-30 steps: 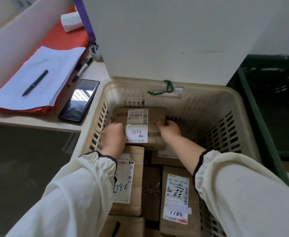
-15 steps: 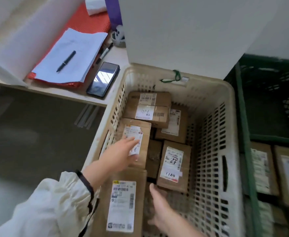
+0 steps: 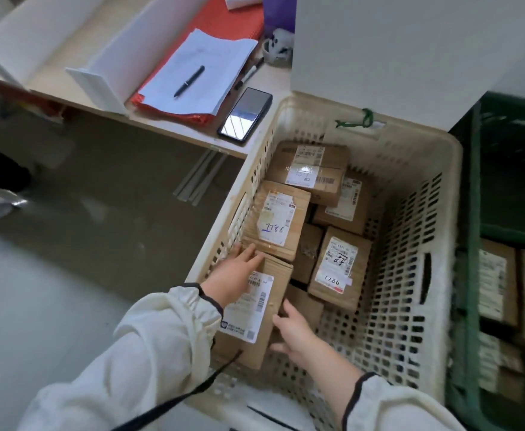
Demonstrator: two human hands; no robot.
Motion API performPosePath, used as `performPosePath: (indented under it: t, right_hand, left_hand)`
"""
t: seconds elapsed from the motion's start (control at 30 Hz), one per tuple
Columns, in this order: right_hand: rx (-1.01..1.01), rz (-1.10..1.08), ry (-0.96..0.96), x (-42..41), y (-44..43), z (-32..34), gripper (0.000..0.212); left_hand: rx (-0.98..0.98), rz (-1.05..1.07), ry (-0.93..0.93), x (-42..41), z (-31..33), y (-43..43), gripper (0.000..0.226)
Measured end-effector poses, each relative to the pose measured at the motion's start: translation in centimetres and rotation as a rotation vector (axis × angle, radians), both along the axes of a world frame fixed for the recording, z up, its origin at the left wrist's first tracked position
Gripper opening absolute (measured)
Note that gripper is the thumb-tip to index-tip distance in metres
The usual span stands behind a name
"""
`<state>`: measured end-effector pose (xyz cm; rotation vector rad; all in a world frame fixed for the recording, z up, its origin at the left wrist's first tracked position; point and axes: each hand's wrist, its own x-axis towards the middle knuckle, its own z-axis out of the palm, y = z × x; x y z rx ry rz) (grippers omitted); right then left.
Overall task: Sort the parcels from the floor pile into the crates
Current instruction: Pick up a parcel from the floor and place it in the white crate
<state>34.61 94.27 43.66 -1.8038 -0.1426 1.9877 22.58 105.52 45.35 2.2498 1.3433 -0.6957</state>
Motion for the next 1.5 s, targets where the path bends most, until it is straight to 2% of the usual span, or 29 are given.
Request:
performPosePath:
  t: [0.27,0.47,0.57,0.63,0.7,0.83,0.9,1.0,1.2,1.37,1.5]
  right_hand:
    - [0.014,0.072,-0.078,0.0,1.2,0.7,0.058]
    - [0.031,0.153,-0.137,0.1,1.0,2.1,0.058]
    - [0.146,0.098,-0.292,0.6,0.8,5.0,0.066]
    - [0.307,0.055,-0.373,1.2,0.1,7.7,0.063]
    - [0.476,0.111,-0.394,1.8,-1.3,10.0,0.057]
    - [0.505,0.342,-0.475,2.5,-2.0,13.0,0.047]
    - [0.506,0.483,-0.508,1.5,-1.2,13.6,0.048]
    - [0.619,0.647,-0.492,-1.3,-0.2,14.2,0.050]
    - [0.747,0.907,-0.421,-8.3,-2.7,16.4,0.048]
    - [0.856,1.124,-0.335,-16.0,-8.4,18.2,0.049]
    - [0.982,1.226,-0.229,-22.5,-15.2,19.2,0.042]
  left_hand:
    - [0.050,0.015,-0.021,0.2,-0.1,0.3,0.079]
    - [0.013,0.022,-0.031,0.5,0.9,-0.2,0.076]
    - [-0.003,0.102,-0.196,0.8,3.3,-1.0,0.073]
    - [0.029,0.128,-0.345,0.5,5.9,-1.9,0.066]
    - [0.093,0.131,-0.432,-0.9,8.4,-3.3,0.054]
    - [0.165,0.212,-0.375,-3.9,13.1,-6.1,0.037]
    - [0.179,0.293,-0.343,-4.5,14.6,-7.2,0.036]
    - [0.217,0.469,-0.324,-6.0,15.8,-9.7,0.039]
    - [0.211,0.871,-0.375,-12.4,16.6,-18.8,0.043]
    - [0.283,1.215,-0.408,-19.7,17.0,-30.5,0.043]
    - [0.418,1.514,-0.428,-25.2,16.5,-43.2,0.039]
